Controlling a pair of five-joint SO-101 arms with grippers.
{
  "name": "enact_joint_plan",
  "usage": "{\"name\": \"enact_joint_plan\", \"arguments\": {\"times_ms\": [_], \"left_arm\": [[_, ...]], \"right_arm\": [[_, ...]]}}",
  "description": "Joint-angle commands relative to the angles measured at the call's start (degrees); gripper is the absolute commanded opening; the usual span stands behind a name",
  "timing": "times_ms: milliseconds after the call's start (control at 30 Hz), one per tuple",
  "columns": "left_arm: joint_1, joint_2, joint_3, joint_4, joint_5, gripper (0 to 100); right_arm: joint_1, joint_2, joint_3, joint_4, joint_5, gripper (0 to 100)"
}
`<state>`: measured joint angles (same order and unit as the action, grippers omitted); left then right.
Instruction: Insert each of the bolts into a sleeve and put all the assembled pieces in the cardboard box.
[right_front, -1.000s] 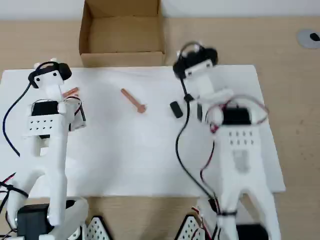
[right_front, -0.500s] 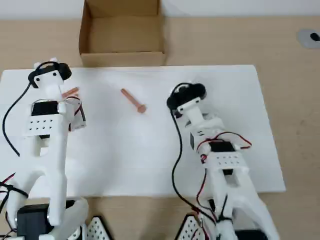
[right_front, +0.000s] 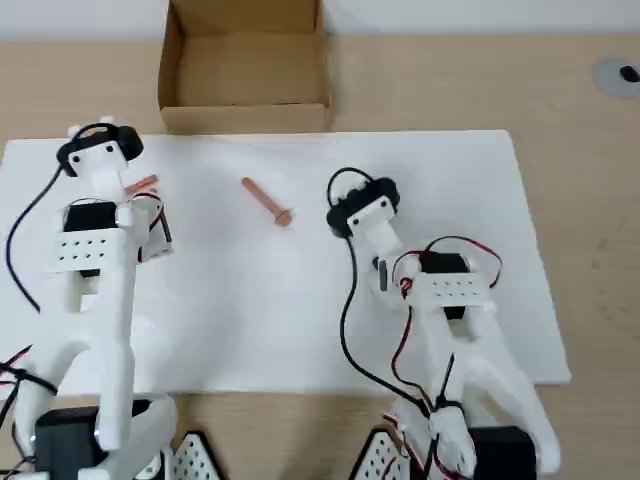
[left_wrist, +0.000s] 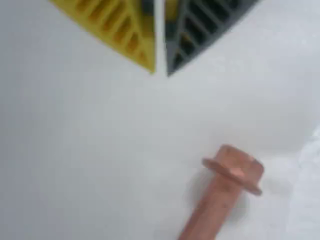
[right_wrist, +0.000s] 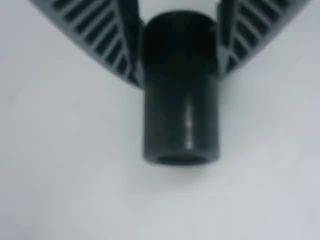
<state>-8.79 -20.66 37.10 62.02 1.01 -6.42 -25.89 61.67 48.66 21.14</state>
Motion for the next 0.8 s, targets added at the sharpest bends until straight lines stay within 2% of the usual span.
{"name": "enact_joint_plan", "arguments": {"times_ms": [0, 100, 267, 367, 767], "left_arm": [[-0.1, -0.2, -2.7, -0.3, -0.3, 2], [0.0, -0.2, -2.8, -0.4, -0.3, 2], [0.0, -0.2, -2.8, -0.4, -0.3, 2], [0.0, -0.2, -2.8, -0.2, -0.3, 2], [-0.1, -1.5, -2.5, 0.1, -0.3, 2]], "right_arm": [[-0.7, 0.7, 0.0, 5.8, 3.7, 1.2], [-0.7, 0.7, -0.1, 7.3, 5.9, 2.0], [-0.6, 0.3, -0.5, 7.3, 7.3, 17.1], [-0.6, 0.3, -1.5, 7.4, 7.3, 22.4], [-0.7, 0.7, -8.0, 12.7, 10.6, 23.5]]}}
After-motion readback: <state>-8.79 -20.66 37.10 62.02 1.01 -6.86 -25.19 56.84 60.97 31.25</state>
